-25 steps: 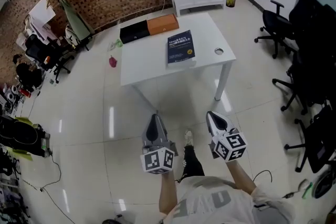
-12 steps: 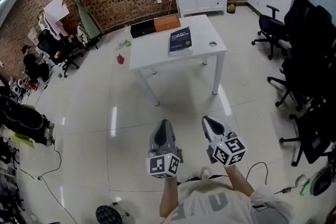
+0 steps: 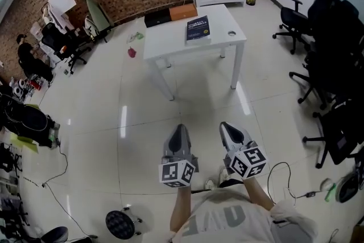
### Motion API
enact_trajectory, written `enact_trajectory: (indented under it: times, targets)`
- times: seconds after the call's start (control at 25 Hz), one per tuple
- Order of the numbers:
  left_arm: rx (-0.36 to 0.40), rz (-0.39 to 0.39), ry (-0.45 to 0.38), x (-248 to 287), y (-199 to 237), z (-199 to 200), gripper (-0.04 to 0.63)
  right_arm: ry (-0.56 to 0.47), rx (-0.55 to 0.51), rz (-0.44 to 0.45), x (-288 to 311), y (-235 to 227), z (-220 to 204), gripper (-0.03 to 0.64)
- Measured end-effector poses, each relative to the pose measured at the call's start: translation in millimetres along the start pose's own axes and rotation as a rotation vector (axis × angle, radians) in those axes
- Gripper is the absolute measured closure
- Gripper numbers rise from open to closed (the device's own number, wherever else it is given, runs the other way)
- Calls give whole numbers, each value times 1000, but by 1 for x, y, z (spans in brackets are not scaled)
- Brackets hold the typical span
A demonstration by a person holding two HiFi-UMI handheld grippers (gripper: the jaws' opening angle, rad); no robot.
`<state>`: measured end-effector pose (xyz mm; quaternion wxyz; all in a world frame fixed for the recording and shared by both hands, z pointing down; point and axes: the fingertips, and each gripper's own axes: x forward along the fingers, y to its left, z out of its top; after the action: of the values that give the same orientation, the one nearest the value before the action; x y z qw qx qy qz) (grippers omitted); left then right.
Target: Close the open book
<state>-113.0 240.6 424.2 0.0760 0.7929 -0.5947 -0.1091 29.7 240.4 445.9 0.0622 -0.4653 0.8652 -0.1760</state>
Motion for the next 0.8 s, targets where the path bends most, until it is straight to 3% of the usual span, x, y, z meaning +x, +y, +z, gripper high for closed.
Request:
enact_trajectory:
  times: [0.8]
  targets:
    - [32,-57,-14,3,-18,7,578,-40,-59,-41,-15,3,10,614]
